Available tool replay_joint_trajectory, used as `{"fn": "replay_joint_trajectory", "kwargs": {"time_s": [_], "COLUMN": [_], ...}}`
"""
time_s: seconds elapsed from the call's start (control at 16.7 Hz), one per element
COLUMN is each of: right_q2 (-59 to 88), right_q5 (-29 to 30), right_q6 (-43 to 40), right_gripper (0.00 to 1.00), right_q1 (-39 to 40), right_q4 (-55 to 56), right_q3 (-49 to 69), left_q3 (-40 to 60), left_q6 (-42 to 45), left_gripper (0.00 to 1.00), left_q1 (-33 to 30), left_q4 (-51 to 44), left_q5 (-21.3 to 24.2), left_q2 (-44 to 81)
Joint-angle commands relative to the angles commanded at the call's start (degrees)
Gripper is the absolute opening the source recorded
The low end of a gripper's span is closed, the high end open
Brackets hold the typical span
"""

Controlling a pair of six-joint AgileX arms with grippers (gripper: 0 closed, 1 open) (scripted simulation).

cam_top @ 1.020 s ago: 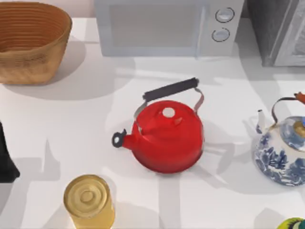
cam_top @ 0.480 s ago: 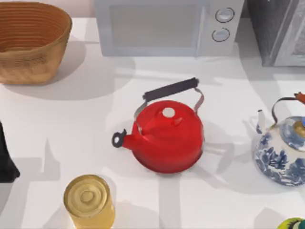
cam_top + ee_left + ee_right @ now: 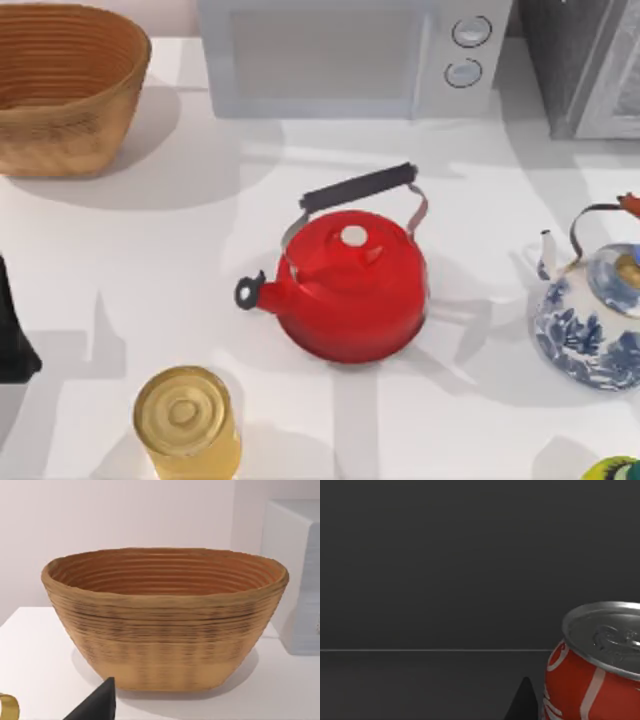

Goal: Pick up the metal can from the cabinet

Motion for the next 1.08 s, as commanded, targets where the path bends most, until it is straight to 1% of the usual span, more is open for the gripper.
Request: {"fn": "replay_joint_trajectory", "kwargs": {"time_s": [0.18, 0.48, 0.6, 0.72, 0.96, 1.08], "right_q2": [-3.95, -17.89, -21.52, -22.7, -22.61, -23.65], "right_q5": [2.91, 11.87, 14.66, 15.73, 15.62, 15.07], "right_q6": [-0.06, -0.13, -0.14, -0.14, -0.06, -0.1], "right_gripper": [0.0, 0.0, 0.0, 0.0, 0.0, 0.0], "right_q1": [3.08, 12.1, 14.97, 16.06, 15.82, 15.37], "right_q4": [-3.95, -18.04, -21.68, -22.86, -22.73, -22.22], "right_q3": [0.07, 0.05, -0.01, -0.02, -0.01, -1.78], "left_q3": [0.0, 0.0, 0.0, 0.0, 0.0, 0.0], "left_q6": [0.0, 0.0, 0.0, 0.0, 0.0, 0.0], "left_gripper": [1.0, 1.0, 1.0, 1.0, 1.0, 1.0], "left_q1": [0.0, 0.0, 0.0, 0.0, 0.0, 0.0], "left_q4": [0.0, 0.0, 0.0, 0.0, 0.0, 0.0], "left_q5": [0.0, 0.0, 0.0, 0.0, 0.0, 0.0], "left_q2": [0.0, 0.0, 0.0, 0.0, 0.0, 0.0]}}
